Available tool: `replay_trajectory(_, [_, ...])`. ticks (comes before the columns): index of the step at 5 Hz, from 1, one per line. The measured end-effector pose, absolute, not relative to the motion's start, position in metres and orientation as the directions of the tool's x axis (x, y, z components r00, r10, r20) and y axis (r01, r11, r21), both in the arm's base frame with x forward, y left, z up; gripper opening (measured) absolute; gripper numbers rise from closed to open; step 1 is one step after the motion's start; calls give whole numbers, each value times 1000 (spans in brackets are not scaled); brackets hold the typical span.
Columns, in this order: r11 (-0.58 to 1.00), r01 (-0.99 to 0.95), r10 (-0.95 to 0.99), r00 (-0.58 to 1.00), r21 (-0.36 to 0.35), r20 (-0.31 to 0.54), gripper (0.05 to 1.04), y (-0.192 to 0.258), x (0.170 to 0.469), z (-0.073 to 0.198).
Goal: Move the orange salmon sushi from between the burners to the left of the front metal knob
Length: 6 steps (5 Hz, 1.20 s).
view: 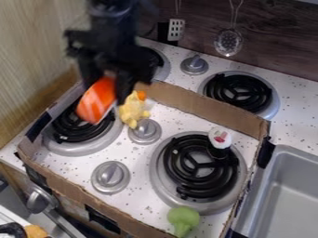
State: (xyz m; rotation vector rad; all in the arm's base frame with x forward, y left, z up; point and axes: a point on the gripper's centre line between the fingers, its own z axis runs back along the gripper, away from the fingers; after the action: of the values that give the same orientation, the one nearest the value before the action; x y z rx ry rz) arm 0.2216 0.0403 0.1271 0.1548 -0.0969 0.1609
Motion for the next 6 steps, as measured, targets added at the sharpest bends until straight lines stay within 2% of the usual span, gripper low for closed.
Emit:
replay_trajectory(3, [975, -203, 190, 972, 88, 138, 560, 73, 206, 84])
replay_trajectory(6, [976, -213, 208, 973, 38, 99, 560, 84, 201, 28])
